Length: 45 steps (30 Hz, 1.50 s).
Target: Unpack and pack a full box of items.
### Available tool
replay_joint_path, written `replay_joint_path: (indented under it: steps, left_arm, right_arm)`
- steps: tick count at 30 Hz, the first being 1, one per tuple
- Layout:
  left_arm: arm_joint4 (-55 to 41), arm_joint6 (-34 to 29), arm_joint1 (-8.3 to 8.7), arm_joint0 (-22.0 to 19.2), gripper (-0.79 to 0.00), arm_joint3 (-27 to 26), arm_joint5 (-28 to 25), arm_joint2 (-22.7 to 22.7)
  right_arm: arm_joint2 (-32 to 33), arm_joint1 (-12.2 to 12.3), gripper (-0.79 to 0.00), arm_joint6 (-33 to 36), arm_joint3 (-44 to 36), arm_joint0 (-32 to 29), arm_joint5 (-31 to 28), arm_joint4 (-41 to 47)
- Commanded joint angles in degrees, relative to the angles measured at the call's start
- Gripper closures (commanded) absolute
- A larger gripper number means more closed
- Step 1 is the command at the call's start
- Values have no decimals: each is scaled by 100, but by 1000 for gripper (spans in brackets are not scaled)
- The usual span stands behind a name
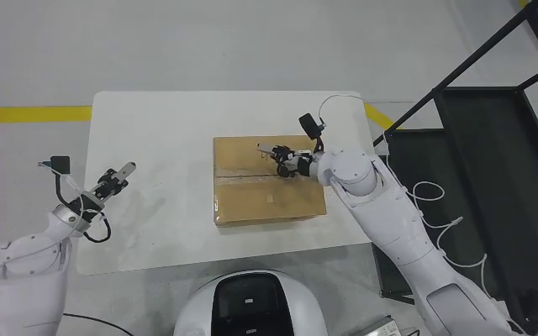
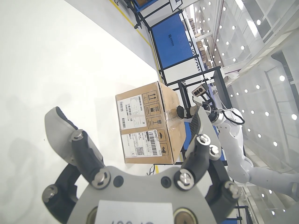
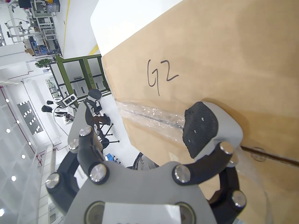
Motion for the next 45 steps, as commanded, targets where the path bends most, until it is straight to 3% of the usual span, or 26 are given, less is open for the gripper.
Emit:
replay_joint_path:
  steps: [1,27,37,45]
  left_arm:
    - [9,9,7,2,-785,7,9,3]
    - [-112,-8,72,-158,-785,198,-11,196]
    - [-438,81,62,-211,-785,167,-18,353]
    - [-734,238,46,-268,-785,39,96,437]
  right_arm:
    - [63,18,-785,-2,-21,-35,39,-44]
    - [1696,312,-785,-560,-527,-1448,255,-28]
    - [3055,332,-785,-1240,-804,-2671,-1400,1242]
    - [3489,285,-785,-1486,-1078,-3211,-2832,1906]
